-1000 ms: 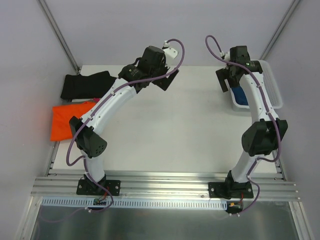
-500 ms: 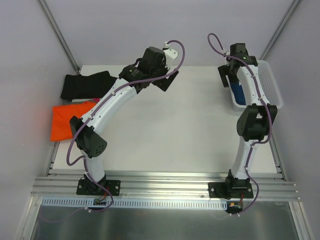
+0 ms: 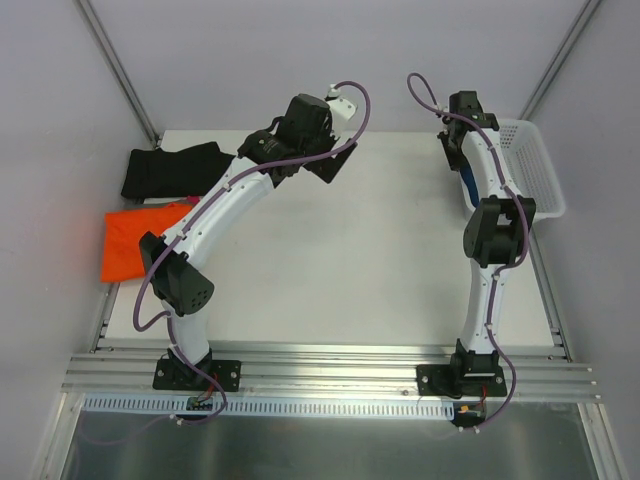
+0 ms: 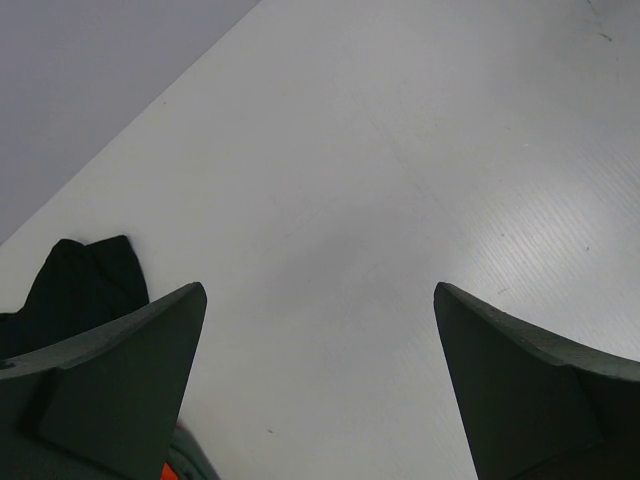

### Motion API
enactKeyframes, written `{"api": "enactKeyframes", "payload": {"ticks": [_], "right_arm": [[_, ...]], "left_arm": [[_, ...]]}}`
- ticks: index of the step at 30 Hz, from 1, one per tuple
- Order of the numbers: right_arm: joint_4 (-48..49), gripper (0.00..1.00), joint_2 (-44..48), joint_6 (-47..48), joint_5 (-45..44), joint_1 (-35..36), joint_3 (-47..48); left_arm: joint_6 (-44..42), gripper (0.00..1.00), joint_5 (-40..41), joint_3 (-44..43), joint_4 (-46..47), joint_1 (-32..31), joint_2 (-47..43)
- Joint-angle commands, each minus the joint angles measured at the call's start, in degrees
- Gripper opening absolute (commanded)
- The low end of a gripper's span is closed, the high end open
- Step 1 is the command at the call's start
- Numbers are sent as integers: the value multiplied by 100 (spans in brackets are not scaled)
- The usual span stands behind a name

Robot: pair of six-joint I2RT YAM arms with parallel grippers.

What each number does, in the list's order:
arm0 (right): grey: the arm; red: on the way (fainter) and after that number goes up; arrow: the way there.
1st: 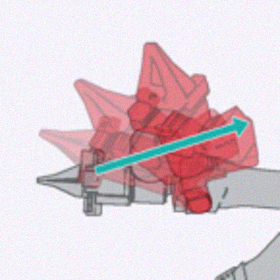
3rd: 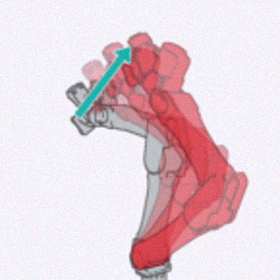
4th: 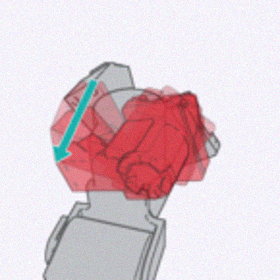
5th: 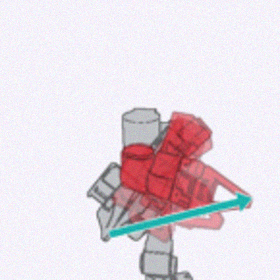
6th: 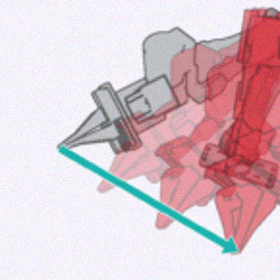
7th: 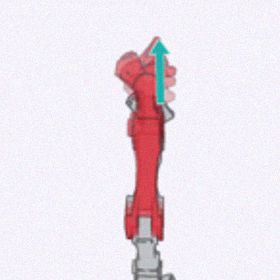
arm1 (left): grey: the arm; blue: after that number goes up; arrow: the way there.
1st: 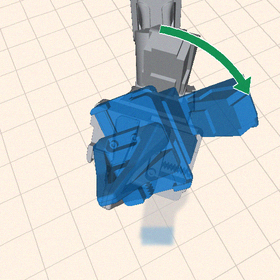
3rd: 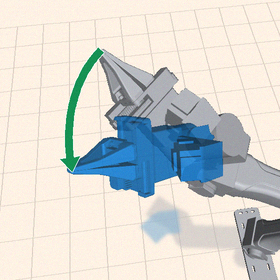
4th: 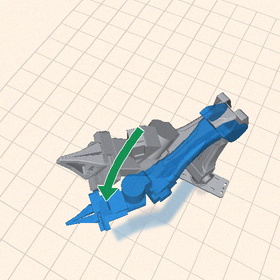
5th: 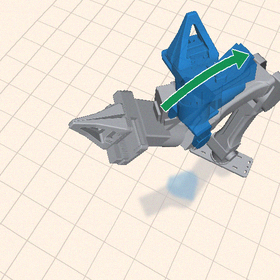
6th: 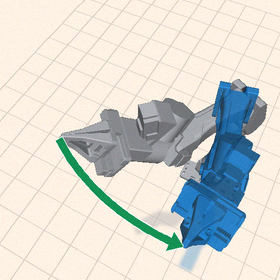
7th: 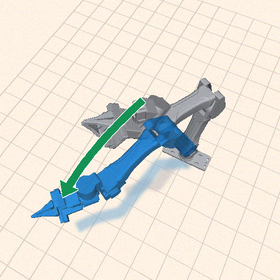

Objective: Fold and stack the t-shirts
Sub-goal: Grab the tshirt from the pile, then move the tshirt to the center of the board

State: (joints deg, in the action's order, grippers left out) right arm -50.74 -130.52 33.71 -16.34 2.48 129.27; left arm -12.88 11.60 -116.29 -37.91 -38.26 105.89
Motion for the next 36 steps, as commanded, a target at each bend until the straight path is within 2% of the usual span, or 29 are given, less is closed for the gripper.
{"api": "enactKeyframes", "payload": {"ticks": [1, 4, 10, 16, 19, 22, 26, 28, 31, 35, 36], "right_arm": [[91, 21, 114, -84, 25, -11, 318], [108, 0, 184, -119, -45, -11, 292], [108, 1, 422, -172, -150, -37, 274], [143, 1, 1194, -400, 367, 24, 669], [266, 1, 1748, -698, 841, 138, 609], [521, 1, 2328, -1366, 1868, 244, 406], [766, 1, 2785, -2008, 3116, 560, 467], [916, 1, 3004, -2376, 3425, 718, 493], [996, 0, 3207, -2440, 3585, 973, 494], [708, 1, 3663, -2125, 3612, 1000, -216], [602, 7, 3726, -2002, 3533, 974, -697]], "left_arm": [[-65, 99, 150, 10, 143, 3, -103], [-39, 99, 80, -25, 144, 3, -77], [32, 99, -17, -43, 144, 29, -59], [146, 99, 115, 185, 161, 187, -112], [365, 99, 1, 387, 187, 582, -191], [663, 99, -114, 414, 196, 1038, -235], [735, 99, 185, 248, 231, 1338, -165], [761, 99, 334, 160, 249, 1409, -112], [796, 99, 562, 36, 275, 1523, -33], [779, 99, 721, -130, 302, 1637, 134], [796, 99, 747, -209, 302, 1638, 212]]}}
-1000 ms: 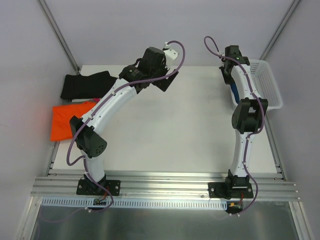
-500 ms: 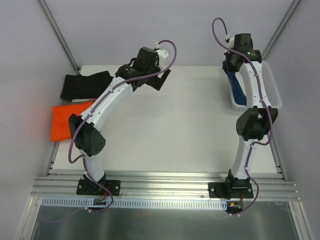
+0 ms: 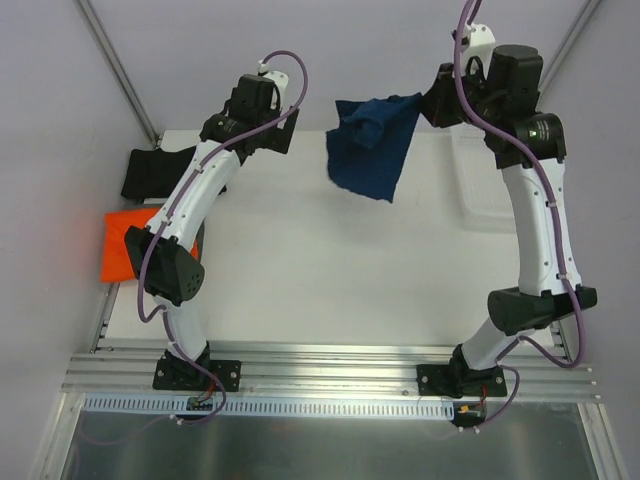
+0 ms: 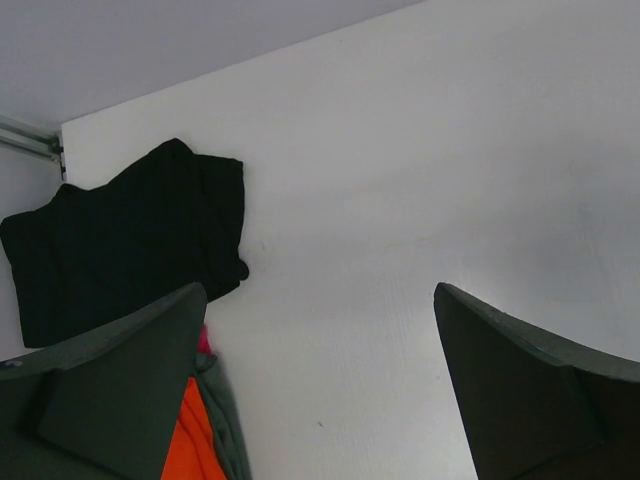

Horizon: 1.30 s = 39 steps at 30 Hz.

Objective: Fold and stack the t-shirts
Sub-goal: Move the tshirt to the center of the board

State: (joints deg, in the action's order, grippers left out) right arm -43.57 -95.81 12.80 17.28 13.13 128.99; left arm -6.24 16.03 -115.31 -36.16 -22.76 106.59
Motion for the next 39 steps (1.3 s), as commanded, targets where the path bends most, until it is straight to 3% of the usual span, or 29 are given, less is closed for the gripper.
{"api": "enactKeyframes", "payload": {"ticks": [1, 3, 4, 6, 10, 19, 24, 30, 32, 36, 39], "right_arm": [[-247, 20, 325, 204, 110, -134, -952], [-450, 56, 527, 434, -22, -310, -1757], [-468, 81, 589, 452, -118, -345, -1972], [-442, 88, 738, 478, -190, -451, -2411], [-363, 89, 643, 285, 222, -346, -2309], [-679, 84, -612, 399, 312, 1383, -2071], [-767, 81, -1527, 232, 530, 1790, -1852], [-1144, 79, -2029, 969, 531, 2001, -1781], [-1556, 79, -2091, 1686, 540, 2158, -1728], [-2156, 81, -1881, 3093, 208, 2607, -1859], [-1989, 82, -1591, 3351, 266, 2774, -2325]], "left_arm": [[132, 99, 313, -343, 127, 88, 161], [132, 99, 348, -431, 127, 88, 213], [123, 99, 357, -457, 127, 88, 222], [114, 99, 409, -475, 136, 88, 231], [97, 99, 471, -431, 145, 97, 205], [-70, 99, 199, -150, 83, 290, -68], [-88, 99, 567, -27, 92, 334, -208], [-79, 99, 638, -89, 101, 615, -331], [-79, 99, 682, -115, 101, 668, -349], [-88, 99, 708, -203, 109, 773, -288], [-105, 99, 743, -299, 109, 791, -173]]}}
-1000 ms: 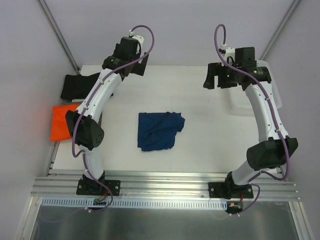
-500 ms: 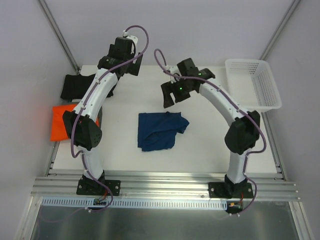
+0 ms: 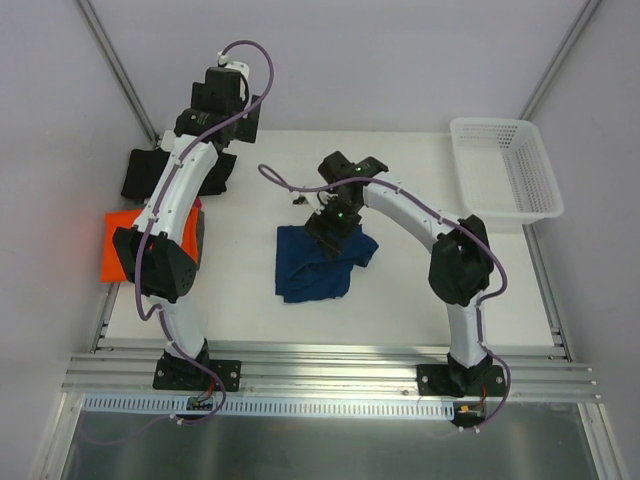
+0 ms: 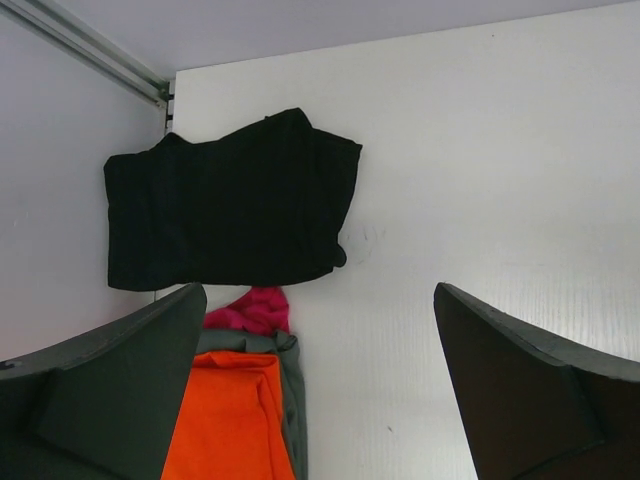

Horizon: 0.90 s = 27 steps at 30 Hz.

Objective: Fold and stack the t-shirts
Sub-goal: Move the tshirt to the center of the board

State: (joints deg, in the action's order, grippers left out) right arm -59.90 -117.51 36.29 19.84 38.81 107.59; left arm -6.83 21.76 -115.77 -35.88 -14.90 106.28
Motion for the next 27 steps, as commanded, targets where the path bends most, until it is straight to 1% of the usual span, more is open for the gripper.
{"api": "enactKeyframes", "payload": {"ticks": [1, 5, 8, 11, 16, 21, 24, 27], "right_arm": [[-330, 82, 720, 1020, 264, 215, -255], [-382, 81, 809, 950, 609, 250, -256], [-549, 77, 687, 1169, 776, 241, -177], [-523, 77, 546, 1143, 934, 259, -168], [-549, 75, 326, 1248, 1005, 356, -230], [-532, 74, -16, 1266, 1154, 399, -134], [-549, 72, -175, 1170, 1224, 470, 16], [-514, 72, -298, 1143, 1312, 549, 95]], "left_arm": [[-46, 99, 188, -271, 81, 4, -108], [-64, 99, 136, -350, 81, 13, -72], [-90, 99, 136, -359, 81, 13, -81], [-82, 99, 214, -324, 81, 13, -90], [-143, 99, 434, -350, 116, 39, -81], [-512, 99, 820, -447, 344, 206, -20], [-547, 99, 856, -482, 389, 355, -11], [-521, 99, 865, -394, 397, 391, -72]]}}
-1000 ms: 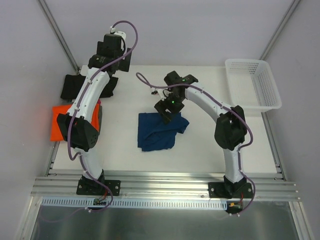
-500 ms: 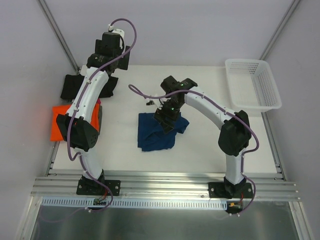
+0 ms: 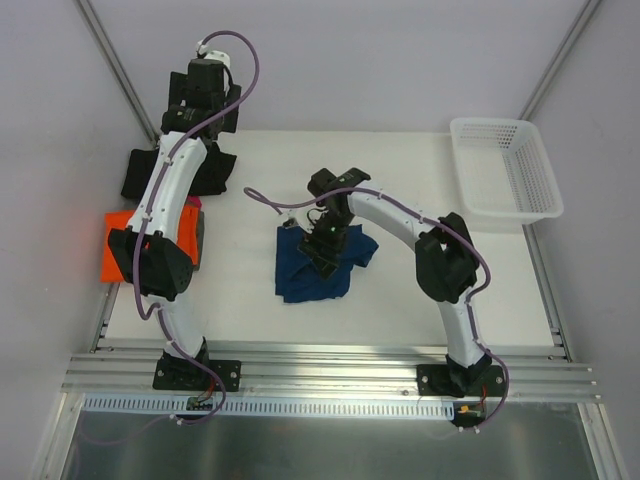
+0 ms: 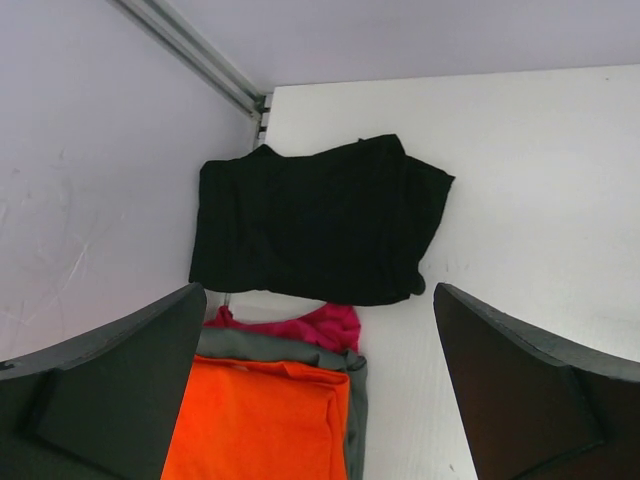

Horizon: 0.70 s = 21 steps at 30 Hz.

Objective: Fold and stack the t-shirts
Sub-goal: Move the tshirt to the center of the board

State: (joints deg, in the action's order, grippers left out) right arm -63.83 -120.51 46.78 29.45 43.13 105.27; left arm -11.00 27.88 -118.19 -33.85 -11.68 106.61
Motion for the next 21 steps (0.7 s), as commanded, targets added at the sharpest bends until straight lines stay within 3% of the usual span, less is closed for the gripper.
{"api": "enactKeyframes", "payload": {"ticks": [1, 7, 21], "right_arm": [[-86, 72, -42, 50, 394, 177, 318], [-68, 66, -236, 6, 614, 353, 397], [90, 67, -509, 15, 447, 450, 547]], "left_arm": [[-86, 99, 236, -91, 185, 70, -131], [-51, 99, 288, 94, 185, 78, -219], [37, 99, 262, 428, 185, 131, -448]]}}
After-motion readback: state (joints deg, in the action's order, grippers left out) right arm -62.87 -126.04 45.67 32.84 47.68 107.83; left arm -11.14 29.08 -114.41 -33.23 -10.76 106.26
